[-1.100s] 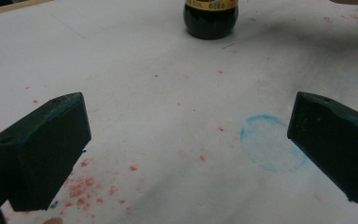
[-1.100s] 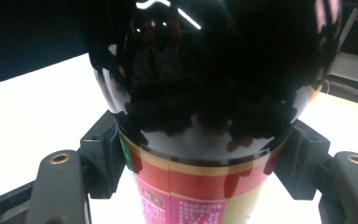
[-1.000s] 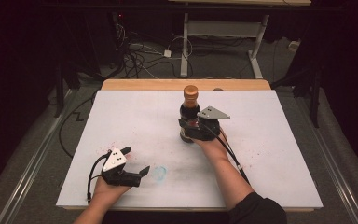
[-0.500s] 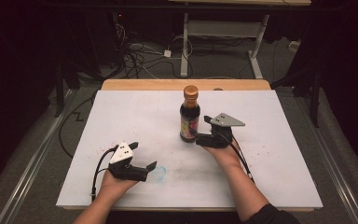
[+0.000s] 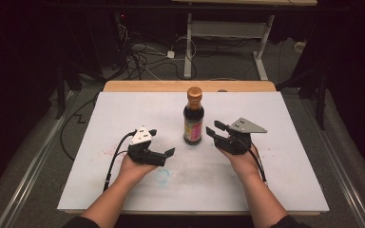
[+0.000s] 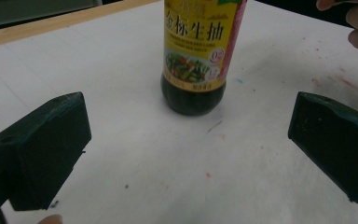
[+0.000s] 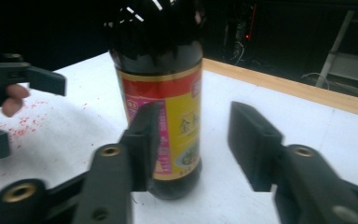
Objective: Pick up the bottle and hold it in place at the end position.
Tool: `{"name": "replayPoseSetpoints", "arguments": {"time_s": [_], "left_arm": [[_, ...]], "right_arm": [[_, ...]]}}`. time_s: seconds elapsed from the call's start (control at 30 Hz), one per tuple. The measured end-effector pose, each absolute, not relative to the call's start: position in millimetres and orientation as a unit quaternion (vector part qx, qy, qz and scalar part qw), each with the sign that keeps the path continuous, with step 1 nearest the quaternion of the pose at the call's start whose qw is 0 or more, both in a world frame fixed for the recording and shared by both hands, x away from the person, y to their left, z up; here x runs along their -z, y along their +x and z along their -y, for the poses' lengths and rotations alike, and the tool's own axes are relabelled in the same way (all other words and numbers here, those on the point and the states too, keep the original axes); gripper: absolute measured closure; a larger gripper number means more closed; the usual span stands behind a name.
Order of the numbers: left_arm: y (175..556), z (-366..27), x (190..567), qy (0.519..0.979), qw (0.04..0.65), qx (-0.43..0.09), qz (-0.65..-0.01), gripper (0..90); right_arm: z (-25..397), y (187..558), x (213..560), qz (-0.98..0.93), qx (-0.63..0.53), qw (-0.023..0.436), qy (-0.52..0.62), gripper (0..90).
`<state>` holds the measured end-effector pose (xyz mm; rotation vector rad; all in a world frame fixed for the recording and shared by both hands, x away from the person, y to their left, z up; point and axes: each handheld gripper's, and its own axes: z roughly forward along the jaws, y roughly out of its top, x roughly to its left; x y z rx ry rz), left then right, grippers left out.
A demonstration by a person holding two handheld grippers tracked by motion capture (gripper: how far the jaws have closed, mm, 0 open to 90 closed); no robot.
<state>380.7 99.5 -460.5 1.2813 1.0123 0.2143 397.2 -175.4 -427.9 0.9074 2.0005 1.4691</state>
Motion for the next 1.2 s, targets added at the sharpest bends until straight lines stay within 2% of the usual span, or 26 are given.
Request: {"name": "replayPoseSetpoints", "arguments": {"time_s": [0.1,0.33,0.37,0.4,0.43,0.8,1.2], "left_arm": [[391,-90,456,0.57,0.683,-0.089,-0.447,0.0],[409,-68,443,0.575,0.687,-0.08,-0.437,0.0],[412,-64,442,0.576,0.688,-0.08,-0.434,0.0],[414,-61,441,0.578,0.688,-0.079,-0.432,0.0],[416,-58,440,0.58,0.687,-0.076,-0.431,0.0],[438,-30,435,0.586,0.685,-0.065,-0.427,1.2],[443,-21,438,0.59,0.688,-0.068,-0.417,14.6]], "right_arm": [[181,396,424,-0.727,-0.544,0.25,0.336,67.9],[184,395,419,-0.721,-0.541,0.262,0.345,79.4],[184,394,416,-0.719,-0.542,0.266,0.344,85.0],[184,394,416,-0.719,-0.542,0.266,0.344,85.0],[183,394,413,-0.719,-0.542,0.271,0.339,89.0],[179,397,397,-0.72,-0.552,0.277,0.318,90.0],[167,401,382,-0.724,-0.552,0.272,0.311,90.0]]}}
